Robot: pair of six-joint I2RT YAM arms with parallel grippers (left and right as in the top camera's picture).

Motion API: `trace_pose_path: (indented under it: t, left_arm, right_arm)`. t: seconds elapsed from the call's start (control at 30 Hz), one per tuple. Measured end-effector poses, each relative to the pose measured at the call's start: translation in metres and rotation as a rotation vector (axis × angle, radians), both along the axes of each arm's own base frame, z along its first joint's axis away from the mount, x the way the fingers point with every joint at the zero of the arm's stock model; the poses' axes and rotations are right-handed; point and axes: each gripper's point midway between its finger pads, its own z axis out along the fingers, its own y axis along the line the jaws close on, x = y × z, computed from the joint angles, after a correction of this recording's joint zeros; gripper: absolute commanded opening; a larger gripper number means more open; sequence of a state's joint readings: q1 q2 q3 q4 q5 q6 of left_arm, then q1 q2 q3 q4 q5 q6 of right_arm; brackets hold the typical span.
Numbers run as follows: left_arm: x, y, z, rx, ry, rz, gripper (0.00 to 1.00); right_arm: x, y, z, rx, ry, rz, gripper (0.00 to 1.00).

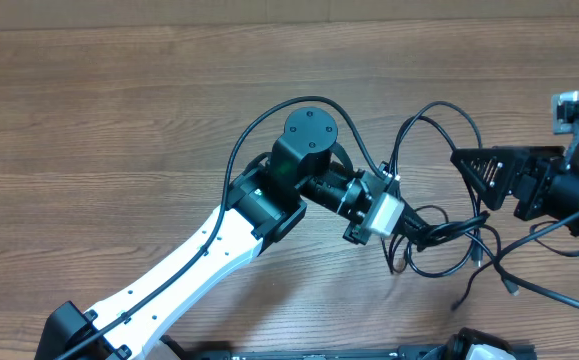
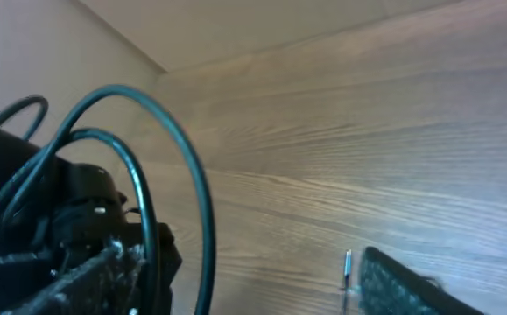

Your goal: Untangle cables

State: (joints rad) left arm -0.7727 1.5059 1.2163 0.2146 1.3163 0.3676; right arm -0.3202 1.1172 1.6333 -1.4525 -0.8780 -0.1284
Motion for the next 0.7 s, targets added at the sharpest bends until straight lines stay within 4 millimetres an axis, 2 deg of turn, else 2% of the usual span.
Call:
trace_pose_path:
  t: [0.03, 0.13, 0.23, 0.3, 0.4, 0.47, 0.57, 0.63, 0.7]
  left_arm:
    - [0.0, 0.0, 0.0, -0.006, -0.011, -0.001, 0.04]
    - [0.0, 0.0, 0.0, -0.026, -0.046, -0.002, 0.04]
    - [0.0, 0.0, -0.001, -0.027, -0.05, -0.002, 0.04]
    - [0.0, 0.0, -0.001, -0.025, -0.049, -0.002, 0.04]
    - [0.0, 0.0, -0.002, -0.025, -0.052, -0.002, 0.04]
    - [0.0, 0.0, -0.003, -0.022, -0.05, -0.002, 0.04]
    - [0.0, 0.0, -0.003, -0.019, -0.047, -0.002, 0.04]
    - [0.0, 0.0, -0.003, -0.019, -0.047, -0.002, 0.04]
    - [0.0, 0.0, -0.003, -0.019, -0.047, -0.002, 0.04]
  right_arm:
    - [0.0, 0.001, 0.001, 0.007, 0.002, 0.001, 0.75]
    - [-0.001, 0.004, 0.003, 0.03, 0.001, 0.012, 0.62]
    - [-0.002, 0.007, 0.007, 0.051, -0.007, 0.028, 0.62]
    - [-0.002, 0.008, 0.008, 0.057, -0.014, 0.034, 0.66]
    - [-0.003, 0.009, 0.009, 0.064, -0.016, 0.04, 0.65]
    - [-0.003, 0.01, 0.01, 0.071, -0.018, 0.045, 0.47]
    - [-0.003, 0.011, 0.012, 0.076, -0.025, 0.052, 0.13]
    - [-0.003, 0.012, 0.013, 0.082, -0.027, 0.056, 0.04]
    - [-0.003, 0.012, 0.013, 0.085, -0.028, 0.058, 0.04]
